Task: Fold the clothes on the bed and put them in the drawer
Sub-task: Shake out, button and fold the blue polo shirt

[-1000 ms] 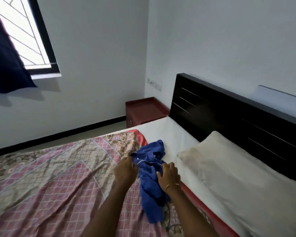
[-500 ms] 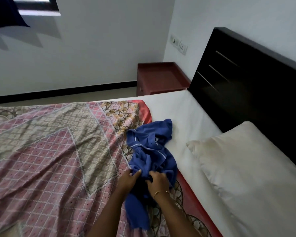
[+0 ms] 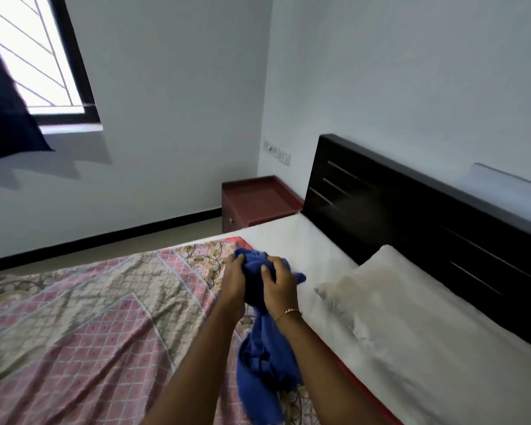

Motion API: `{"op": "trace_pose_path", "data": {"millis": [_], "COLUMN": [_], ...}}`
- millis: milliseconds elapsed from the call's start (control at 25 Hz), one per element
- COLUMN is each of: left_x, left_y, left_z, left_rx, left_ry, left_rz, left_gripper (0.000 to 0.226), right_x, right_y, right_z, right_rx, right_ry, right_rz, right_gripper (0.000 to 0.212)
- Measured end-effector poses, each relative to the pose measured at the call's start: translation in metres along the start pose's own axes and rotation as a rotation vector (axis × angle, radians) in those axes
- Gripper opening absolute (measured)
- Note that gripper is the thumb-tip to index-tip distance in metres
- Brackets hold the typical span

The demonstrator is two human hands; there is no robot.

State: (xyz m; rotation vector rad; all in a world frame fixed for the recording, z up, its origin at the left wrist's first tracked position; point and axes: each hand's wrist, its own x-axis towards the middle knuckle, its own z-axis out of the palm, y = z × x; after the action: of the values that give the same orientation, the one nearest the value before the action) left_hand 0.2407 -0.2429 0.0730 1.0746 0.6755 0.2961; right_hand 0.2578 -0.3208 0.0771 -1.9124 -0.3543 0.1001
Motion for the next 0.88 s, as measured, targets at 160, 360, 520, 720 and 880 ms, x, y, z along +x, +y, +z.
{"op": "trace_pose_path", "data": {"millis": [160, 360, 520, 720, 880], "left_x": [-0.062, -0.172, -0.254, -0.337, -0.358], "left_y": [0.087, 0.183, 0.239, 0.287, 0.293], "left_z": [-0.015, -0.050, -0.075, -0.097, -0.111], "left_rx": [-0.114, -0.117, -0.058, -0.094, -0.167], "left_ry": [-0.149, -0.273, -0.451, -0.531, -0.453], "left_rz": [0.056, 0.249, 0.396, 0.493, 0.560], "left_gripper": [0.038, 0.037, 0.053, 0.041, 0.033], "right_x": [-0.045, -0.128, -0.165, -0.186, -0.223], "right_y": [-0.098, -0.212, -0.260, -0.256, -0.251], "right_z": [-0.003, -0.006, -0.013, -0.008, 0.004], "right_rx": [0.093, 0.296, 0.330, 0.107, 0.349], "right_ry": [0.110, 0.180, 0.406, 0.299, -0.274], "right_rz": [-0.162, -0.328, -0.406, -0.435, -0.256], "right_gripper": [0.024, 0.021, 0.023, 0.046, 0.045]}}
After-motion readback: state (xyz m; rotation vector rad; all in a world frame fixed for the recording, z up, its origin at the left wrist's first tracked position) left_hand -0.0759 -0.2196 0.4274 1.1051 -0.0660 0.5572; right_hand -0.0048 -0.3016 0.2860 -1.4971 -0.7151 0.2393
